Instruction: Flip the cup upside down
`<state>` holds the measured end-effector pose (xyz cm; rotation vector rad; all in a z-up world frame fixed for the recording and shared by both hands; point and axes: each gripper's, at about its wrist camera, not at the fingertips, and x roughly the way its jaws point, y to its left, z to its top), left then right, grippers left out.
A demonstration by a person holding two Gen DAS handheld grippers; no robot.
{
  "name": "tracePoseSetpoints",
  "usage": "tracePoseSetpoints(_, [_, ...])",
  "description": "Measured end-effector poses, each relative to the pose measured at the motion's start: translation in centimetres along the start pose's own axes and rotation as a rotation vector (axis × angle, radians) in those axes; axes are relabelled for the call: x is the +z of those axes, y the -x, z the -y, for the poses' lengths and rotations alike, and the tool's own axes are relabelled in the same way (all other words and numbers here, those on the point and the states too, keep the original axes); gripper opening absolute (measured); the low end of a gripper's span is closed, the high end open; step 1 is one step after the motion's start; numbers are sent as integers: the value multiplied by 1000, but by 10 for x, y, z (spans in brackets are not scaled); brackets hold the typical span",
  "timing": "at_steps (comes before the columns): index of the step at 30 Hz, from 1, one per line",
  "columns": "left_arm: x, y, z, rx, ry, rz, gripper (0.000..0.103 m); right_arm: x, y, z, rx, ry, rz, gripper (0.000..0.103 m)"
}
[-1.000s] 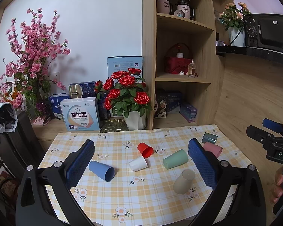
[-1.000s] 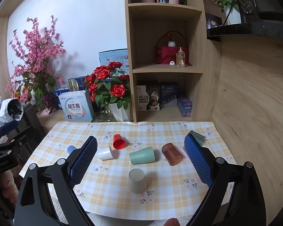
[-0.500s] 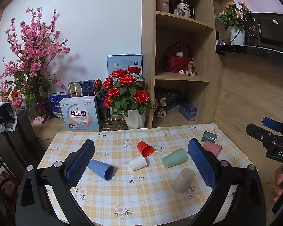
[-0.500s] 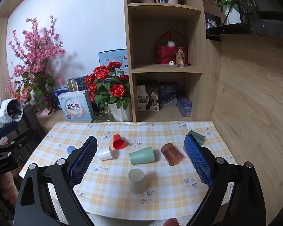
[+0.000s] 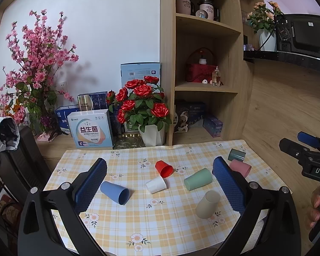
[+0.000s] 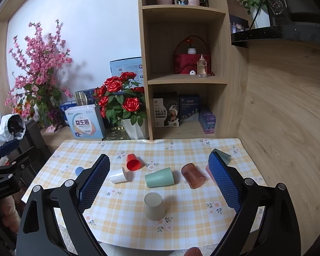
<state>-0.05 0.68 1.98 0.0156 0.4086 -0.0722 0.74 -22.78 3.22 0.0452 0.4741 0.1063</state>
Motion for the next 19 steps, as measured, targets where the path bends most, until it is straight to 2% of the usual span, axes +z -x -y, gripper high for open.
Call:
tracePoseSetpoints(13, [0,-1,-2,-5,3,1,97,1,-1,-2,0,2,-5,91])
tracePoseSetpoints(17, [-1,-1,-1,29,-11,12,97,0,-1,-2,1,2,-8,90])
tracePoseSetpoints(19, [-1,-2,-1,22,-19,7,97,0,-2,-3,1,1,-9,90])
